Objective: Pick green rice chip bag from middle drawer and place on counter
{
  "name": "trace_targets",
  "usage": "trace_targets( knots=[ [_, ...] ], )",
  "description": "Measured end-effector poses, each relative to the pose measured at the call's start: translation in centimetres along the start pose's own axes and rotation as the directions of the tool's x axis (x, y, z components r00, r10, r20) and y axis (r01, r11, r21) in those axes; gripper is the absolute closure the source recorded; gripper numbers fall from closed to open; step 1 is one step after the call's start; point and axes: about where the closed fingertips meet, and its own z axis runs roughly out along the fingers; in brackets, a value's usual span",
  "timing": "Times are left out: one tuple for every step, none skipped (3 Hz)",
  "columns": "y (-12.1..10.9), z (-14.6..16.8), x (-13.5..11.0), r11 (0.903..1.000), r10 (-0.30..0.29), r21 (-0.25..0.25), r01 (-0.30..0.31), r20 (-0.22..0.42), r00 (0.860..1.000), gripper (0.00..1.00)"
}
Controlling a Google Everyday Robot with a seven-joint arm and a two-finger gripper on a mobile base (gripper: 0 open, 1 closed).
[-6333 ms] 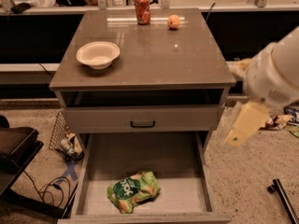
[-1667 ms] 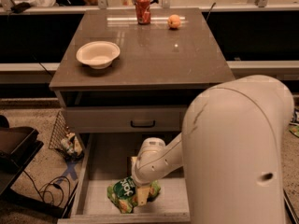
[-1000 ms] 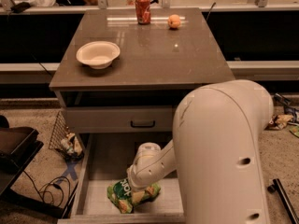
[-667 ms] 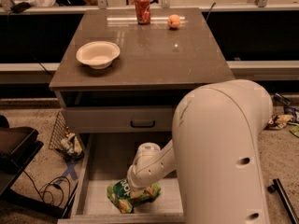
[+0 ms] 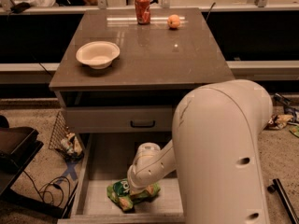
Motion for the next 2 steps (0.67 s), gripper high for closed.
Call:
trace_targets(
  knots=[
    [-0.01,-0.07,-0.02,1.0,0.0,0.0,0.0,0.0,1.0,1.0],
    [0.04,-0.56,-0.85,0.9997,-0.02,0.012,0.019,0.049,0.999,1.0]
  ],
)
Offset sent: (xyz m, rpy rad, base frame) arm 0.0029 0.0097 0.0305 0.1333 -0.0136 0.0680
